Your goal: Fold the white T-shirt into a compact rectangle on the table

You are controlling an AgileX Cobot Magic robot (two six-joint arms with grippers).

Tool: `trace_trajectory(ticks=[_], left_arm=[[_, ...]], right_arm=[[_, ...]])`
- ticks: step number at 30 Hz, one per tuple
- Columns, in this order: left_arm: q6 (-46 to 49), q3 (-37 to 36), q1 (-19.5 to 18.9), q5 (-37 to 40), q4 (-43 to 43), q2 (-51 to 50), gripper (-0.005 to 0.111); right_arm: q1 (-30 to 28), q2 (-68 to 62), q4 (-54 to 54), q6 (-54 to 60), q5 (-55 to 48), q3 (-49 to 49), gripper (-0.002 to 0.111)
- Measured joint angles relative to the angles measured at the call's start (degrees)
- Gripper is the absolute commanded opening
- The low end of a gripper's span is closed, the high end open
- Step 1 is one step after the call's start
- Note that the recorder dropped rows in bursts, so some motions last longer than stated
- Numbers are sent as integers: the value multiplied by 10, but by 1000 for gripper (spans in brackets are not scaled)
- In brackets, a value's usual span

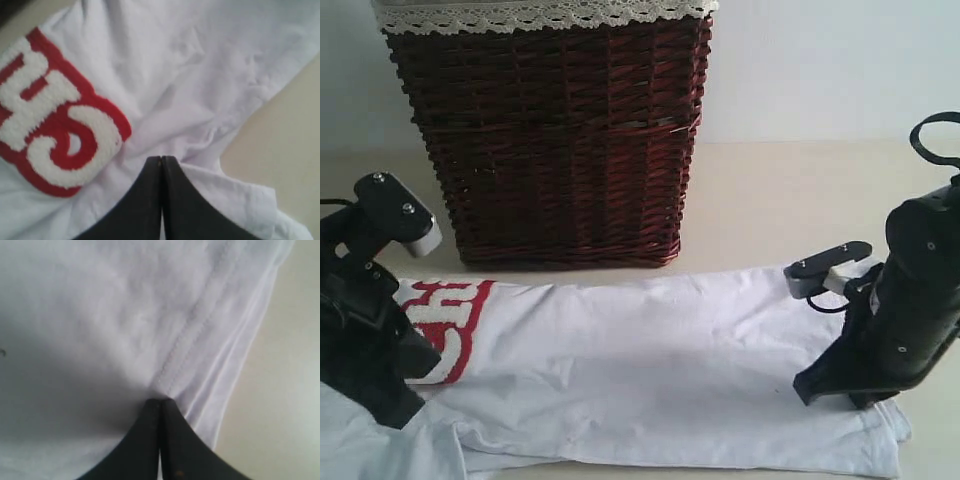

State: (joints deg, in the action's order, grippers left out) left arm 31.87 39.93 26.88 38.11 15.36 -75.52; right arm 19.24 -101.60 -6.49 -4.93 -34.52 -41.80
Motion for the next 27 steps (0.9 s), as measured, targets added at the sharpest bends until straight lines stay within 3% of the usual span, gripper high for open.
trace_trajectory(ticks=[8,12,17,19,23,26,27], left_arm=[[2,-34,0,49,-10,-3,1],[5,-36,0,49,-10,-3,11],[11,-60,11,38,-9,-4,31],[17,-66,20,21,-9,-8,33],[-7,-69,27,-55,-13,-25,26],[-74,-51,27,-129,-15,-31,0],[-92,-45,27,-156,-15,-31,0]], right_arm=[[1,22,-68,-66,-121,20,0],[1,25,-143,-131,-182,25,0],[1,50,-147,-142,-169,7,0],[1,66,-140,-138,-154,2,0],[1,107,-65,-74,-107,-9,0],[1,139,24,-4,-46,-14,0],[1,144,48,11,-23,-14,0]])
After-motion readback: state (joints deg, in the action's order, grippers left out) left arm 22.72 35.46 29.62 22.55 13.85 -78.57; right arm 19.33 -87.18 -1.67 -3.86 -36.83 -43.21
